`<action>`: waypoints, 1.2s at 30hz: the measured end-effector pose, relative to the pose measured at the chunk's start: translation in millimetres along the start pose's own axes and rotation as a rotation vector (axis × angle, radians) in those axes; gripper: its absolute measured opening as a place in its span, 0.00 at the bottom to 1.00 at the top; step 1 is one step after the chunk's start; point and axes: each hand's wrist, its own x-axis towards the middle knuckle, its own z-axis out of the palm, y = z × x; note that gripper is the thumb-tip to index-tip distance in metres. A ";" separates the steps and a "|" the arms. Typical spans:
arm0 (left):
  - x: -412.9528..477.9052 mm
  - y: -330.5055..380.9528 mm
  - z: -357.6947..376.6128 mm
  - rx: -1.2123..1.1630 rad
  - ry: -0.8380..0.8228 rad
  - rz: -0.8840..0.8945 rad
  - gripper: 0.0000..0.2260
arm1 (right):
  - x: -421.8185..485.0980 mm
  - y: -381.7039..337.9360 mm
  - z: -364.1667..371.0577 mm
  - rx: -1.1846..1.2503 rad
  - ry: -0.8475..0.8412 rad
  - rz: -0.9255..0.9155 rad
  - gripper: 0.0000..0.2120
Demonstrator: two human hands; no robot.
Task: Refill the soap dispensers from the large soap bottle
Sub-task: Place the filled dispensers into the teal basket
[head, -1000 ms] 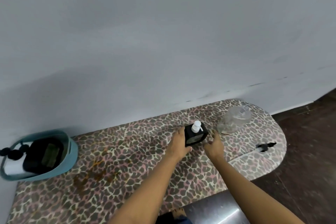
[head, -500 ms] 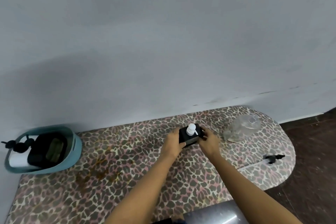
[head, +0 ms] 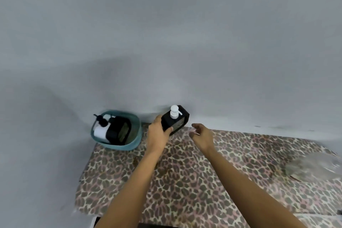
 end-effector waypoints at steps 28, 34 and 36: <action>-12.7 -103.8 -87.3 -0.073 0.386 -0.335 0.26 | 12.9 -106.2 168.5 -0.190 -0.362 -0.248 0.27; -10.5 -111.1 -75.7 -0.086 0.346 -0.402 0.28 | 22.5 -105.9 179.1 -0.350 -0.381 -0.262 0.28; -9.2 -111.4 -71.9 -0.112 0.333 -0.418 0.28 | 27.0 -104.5 181.9 -0.402 -0.385 -0.262 0.28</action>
